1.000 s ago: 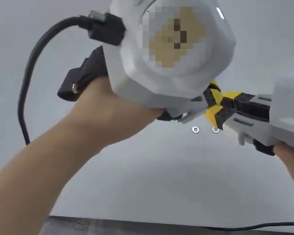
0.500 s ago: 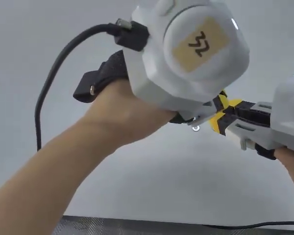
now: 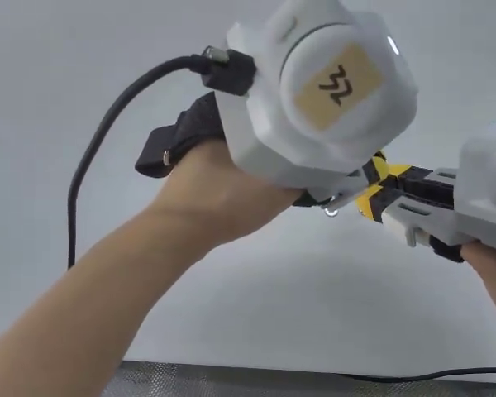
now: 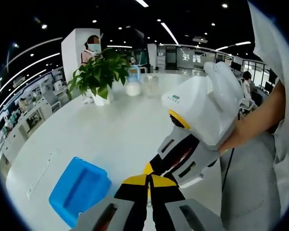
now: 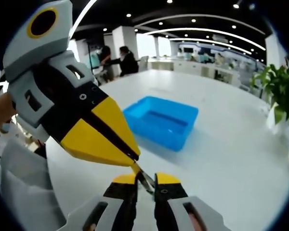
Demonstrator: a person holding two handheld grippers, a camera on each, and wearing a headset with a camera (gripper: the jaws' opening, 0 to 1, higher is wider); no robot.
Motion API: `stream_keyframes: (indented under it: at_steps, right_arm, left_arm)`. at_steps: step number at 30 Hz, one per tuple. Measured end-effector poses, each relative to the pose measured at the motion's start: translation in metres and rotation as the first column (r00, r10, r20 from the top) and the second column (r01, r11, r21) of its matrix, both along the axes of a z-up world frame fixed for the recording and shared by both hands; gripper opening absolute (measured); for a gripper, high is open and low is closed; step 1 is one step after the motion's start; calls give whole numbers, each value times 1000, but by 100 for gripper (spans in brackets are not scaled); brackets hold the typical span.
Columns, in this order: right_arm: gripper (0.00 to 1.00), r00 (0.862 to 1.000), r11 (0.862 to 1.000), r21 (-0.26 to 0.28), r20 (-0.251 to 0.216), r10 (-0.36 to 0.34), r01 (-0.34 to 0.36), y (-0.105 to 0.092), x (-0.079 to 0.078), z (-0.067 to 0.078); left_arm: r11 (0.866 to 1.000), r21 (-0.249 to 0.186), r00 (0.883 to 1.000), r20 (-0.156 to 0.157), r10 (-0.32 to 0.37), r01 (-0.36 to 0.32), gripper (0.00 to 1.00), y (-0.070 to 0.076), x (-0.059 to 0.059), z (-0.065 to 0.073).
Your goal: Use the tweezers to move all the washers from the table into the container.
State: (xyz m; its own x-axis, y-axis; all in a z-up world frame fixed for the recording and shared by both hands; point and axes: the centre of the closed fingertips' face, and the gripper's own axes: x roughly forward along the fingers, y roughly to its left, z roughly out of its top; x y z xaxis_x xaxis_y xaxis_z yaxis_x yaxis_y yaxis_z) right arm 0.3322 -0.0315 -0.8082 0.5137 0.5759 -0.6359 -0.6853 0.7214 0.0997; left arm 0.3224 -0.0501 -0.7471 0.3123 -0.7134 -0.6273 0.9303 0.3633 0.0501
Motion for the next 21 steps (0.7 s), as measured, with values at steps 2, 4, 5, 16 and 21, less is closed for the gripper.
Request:
stream_keyframes:
  at_steps: [2, 4, 5, 16, 21]
  right_arm:
    - [9, 1000, 1000, -2, 12, 0, 0, -1, 1, -1]
    - [8, 1000, 1000, -4, 10, 6, -6, -1, 1, -1]
    - [8, 1000, 1000, -6, 12, 8, -7, -1, 2, -1]
    - [4, 988, 976, -185, 81, 134, -117, 0, -4, -4]
    - [3, 980, 961, -231, 94, 176, -151, 3, -6, -3]
  left_arm:
    - [1000, -6, 1000, 6, 7, -7, 0, -1, 1, 1]
    - [1000, -17, 1000, -6, 15, -15, 0, 0, 4, 0]
    - [1000, -19, 1000, -8, 17, -17, 0, 0, 5, -1]
    - [1000, 3, 1000, -10, -14, 14, 0, -4, -4, 0]
    - [999, 22, 999, -10, -38, 38, 0, -1, -8, -1]
